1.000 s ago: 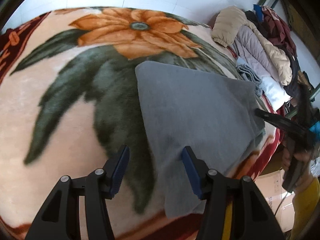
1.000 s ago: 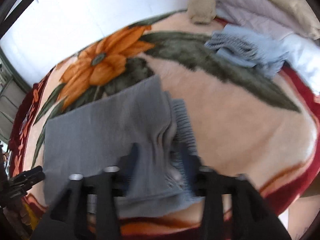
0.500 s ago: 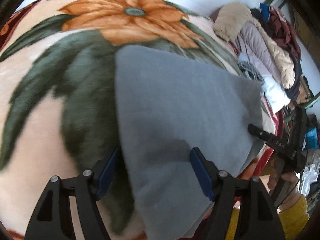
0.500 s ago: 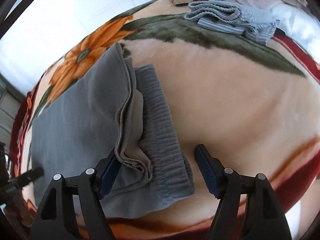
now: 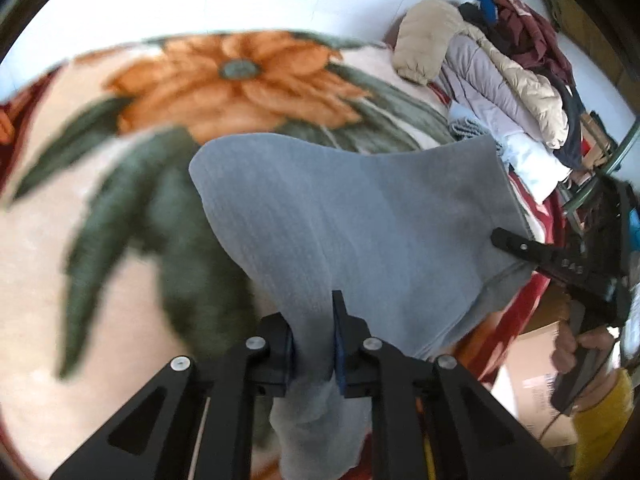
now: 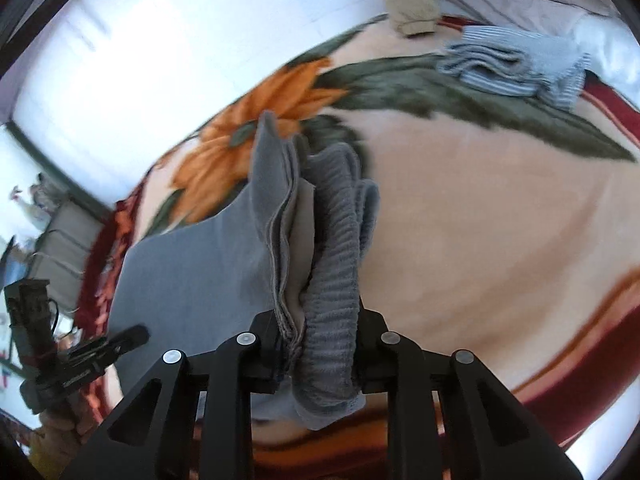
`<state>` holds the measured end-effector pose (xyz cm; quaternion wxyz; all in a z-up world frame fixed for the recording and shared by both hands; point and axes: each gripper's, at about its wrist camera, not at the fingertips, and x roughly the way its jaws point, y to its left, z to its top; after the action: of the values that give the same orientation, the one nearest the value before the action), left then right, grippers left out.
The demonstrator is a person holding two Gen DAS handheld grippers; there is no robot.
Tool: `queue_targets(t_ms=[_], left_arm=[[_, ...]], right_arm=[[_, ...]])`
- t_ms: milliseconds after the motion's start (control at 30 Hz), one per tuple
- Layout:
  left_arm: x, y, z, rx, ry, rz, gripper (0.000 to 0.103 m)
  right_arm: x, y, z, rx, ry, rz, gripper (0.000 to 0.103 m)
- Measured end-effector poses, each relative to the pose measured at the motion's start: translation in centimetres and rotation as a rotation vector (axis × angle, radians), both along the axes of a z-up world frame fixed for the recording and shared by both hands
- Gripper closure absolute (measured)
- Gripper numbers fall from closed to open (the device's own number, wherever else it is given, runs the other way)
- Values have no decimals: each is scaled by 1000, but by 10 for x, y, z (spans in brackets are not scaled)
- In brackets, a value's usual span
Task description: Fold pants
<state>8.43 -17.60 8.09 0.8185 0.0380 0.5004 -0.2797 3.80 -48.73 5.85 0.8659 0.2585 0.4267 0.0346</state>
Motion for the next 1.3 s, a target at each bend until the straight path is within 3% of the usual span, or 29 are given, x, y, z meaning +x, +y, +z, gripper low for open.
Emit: queue_targets(t_ms=[133,333,467,667,767,867,933,1067,1200,1300], left_arm=[[-1,38,22,-18,-4,41,88],[-5,112,34,25,-38,128,88],[-3,161,28,40,-50,190,88],[17,198,0,62,-24,235,87],[28,208,-24,92,14,266,79],[32,218,-40,115,41,306,60],[31,228,-43,111,35,328,45],[29,243,-32,105,29,356,44],[31,243,-3,74,-37,354,45],[41,235,10,27,-62,345,45]], right_arm=[[4,46,16,18,-27,84,78],[18,113,25,11,-56,198,78],[35,154,17,-20,-43,250,78],[54,188,-18,-110,40,255,75],[59,187,-37,-180,92,229,66],[58,177,-44,-146,100,232,63],[56,171,-41,-143,115,241,62],[48,168,-19,-184,107,222,62],[45,176,20,-246,-2,228,62],[60,192,31,-226,-47,286,62]])
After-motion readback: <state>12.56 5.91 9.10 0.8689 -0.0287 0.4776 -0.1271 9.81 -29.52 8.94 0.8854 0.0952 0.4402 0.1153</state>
